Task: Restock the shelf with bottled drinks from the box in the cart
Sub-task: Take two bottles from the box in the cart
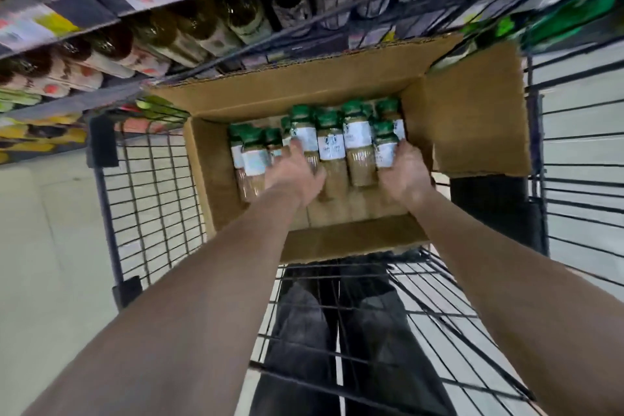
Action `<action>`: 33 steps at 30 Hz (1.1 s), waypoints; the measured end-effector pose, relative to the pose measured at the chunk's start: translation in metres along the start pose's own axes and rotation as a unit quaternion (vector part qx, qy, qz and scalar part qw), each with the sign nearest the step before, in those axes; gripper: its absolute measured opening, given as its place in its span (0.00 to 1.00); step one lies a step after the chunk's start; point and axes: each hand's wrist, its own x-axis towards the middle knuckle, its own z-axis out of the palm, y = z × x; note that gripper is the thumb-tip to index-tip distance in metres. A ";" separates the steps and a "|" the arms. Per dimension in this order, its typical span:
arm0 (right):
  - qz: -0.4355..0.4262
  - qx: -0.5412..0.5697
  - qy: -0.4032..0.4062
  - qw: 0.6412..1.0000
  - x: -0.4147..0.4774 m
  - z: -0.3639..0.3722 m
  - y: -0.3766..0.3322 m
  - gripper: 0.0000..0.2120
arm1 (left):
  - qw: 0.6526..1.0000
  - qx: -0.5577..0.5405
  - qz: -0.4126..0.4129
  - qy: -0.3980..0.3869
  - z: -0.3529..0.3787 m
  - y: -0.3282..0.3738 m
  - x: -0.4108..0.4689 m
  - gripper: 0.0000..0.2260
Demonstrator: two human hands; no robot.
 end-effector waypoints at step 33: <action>-0.106 0.127 0.081 0.983 -0.153 -0.073 -0.105 0.30 | 0.918 -0.376 0.030 0.122 -0.109 -0.027 -0.117 0.31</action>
